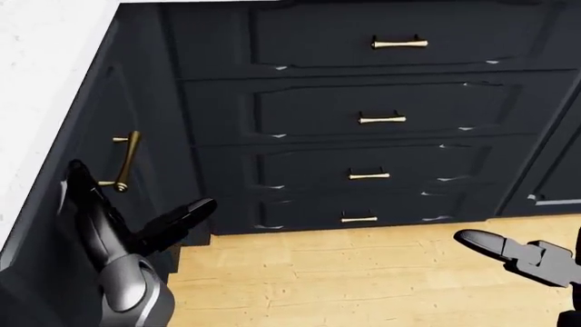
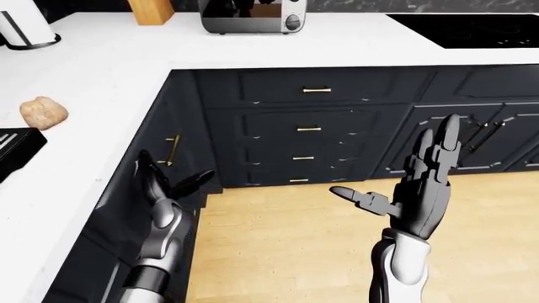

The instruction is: Close the right drawer.

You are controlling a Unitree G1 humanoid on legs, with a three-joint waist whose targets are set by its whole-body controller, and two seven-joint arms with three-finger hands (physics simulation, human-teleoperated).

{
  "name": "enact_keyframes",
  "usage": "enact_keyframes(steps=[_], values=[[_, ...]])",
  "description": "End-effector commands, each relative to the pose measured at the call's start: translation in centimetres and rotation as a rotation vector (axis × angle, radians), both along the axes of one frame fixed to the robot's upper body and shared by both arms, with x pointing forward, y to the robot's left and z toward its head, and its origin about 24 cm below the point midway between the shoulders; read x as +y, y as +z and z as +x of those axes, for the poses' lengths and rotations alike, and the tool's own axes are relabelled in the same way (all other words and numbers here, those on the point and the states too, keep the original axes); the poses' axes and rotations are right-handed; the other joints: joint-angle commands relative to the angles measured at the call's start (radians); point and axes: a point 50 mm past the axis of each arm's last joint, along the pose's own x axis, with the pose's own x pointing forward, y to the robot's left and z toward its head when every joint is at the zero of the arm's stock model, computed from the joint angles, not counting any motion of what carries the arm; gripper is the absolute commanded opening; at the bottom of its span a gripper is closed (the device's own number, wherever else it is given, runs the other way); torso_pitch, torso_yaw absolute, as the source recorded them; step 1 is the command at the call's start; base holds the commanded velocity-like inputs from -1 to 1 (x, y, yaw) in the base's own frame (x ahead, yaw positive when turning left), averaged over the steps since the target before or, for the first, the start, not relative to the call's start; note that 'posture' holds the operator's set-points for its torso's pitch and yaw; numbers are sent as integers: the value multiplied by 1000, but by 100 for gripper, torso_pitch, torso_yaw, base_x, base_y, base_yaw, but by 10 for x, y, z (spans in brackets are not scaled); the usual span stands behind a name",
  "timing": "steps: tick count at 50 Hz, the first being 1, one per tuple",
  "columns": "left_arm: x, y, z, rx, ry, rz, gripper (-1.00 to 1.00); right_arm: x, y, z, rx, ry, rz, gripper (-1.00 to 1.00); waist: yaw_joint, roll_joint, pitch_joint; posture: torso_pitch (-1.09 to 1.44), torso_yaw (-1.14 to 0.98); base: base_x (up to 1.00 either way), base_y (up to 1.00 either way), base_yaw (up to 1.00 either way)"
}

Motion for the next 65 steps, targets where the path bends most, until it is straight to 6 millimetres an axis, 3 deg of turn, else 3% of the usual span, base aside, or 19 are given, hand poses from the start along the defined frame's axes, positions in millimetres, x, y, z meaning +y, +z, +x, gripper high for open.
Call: enact_keyframes(steps=[1, 26, 65], values=[[8, 23, 6, -111, 43, 7, 100, 2, 15, -3, -79, 3, -35, 100, 5, -3, -21, 0, 0, 0, 0, 0], [25, 33, 11, -138, 110, 5, 100, 2, 14, -1, -75, 7, -36, 100, 5, -3, -18, 0, 0, 0, 0, 0], [70, 46, 13, -163, 258, -53, 100, 4, 11, 1, -65, 11, -38, 100, 2, 2, -18, 0, 0, 0, 0, 0]])
